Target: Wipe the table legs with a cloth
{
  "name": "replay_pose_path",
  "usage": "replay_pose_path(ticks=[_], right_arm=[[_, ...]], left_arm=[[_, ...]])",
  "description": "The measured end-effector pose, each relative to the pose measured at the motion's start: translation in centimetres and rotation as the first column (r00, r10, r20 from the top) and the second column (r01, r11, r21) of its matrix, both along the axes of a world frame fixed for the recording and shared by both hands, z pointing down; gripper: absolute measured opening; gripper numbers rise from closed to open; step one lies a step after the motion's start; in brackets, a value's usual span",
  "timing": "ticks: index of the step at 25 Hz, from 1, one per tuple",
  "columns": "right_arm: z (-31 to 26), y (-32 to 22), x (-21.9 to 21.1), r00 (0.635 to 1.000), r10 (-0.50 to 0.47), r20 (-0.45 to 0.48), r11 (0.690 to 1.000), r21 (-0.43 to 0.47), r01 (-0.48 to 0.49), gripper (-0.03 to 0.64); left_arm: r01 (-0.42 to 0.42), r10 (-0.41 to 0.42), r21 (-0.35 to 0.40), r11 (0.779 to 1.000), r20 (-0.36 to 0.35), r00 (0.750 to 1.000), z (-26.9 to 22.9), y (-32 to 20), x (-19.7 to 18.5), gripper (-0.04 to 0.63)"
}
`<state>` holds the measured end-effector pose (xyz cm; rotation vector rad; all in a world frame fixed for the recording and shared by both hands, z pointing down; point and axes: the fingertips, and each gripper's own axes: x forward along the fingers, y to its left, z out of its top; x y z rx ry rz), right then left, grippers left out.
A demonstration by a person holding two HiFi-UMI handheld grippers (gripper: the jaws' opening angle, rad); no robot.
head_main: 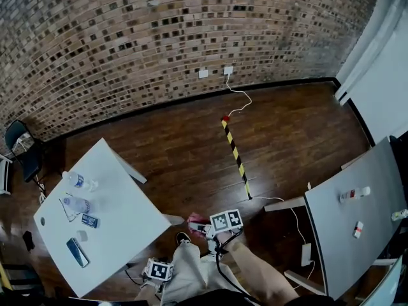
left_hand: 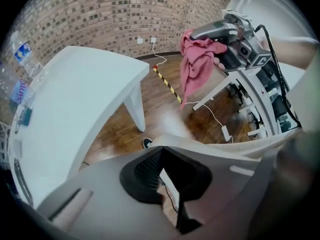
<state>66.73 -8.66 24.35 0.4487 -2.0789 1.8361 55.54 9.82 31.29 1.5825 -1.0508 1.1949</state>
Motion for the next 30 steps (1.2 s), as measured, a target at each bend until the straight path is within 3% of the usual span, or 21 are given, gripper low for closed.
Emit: replay_pose_path(ticks=[9,15,19,24,30], right_arm=[[2.1,-1.8,-4.7,0.994,-0.100,-0.032,0.993,-0.063,0.097,0.086],[5.0,-3.7,-8.0,0.976,-0.209,-0.063,0.967,-0.160,0.196,0.086],[6.6,-4.4,-9.8,0.955,-0.290,-0.067,0.937,-0.225,0.268,0.086],[8.0,-3.6,-11.4,0.923,-0.381,-0.058,0.885,-0.313,0.346,0.086],[10.8,-2.9,-11.7,0.867,-0.494,-0.057,0.801,-0.416,0.429,0.086]], left_arm=[[0.078,-0.077,0.008,0.997,-0.061,0.995,-0.6,-3.7,1.5,0.002],[0.133,-0.134,-0.005,0.991,-0.072,0.988,-1.5,-8.3,1.5,0.002],[0.207,-0.209,-0.030,0.978,-0.112,0.971,-1.7,-11.1,2.0,0.002],[0.252,-0.254,-0.038,0.967,-0.091,0.963,-2.7,-12.1,1.8,0.002],[0.392,-0.396,-0.069,0.917,-0.063,0.916,-2.8,-13.0,2.3,0.002]])
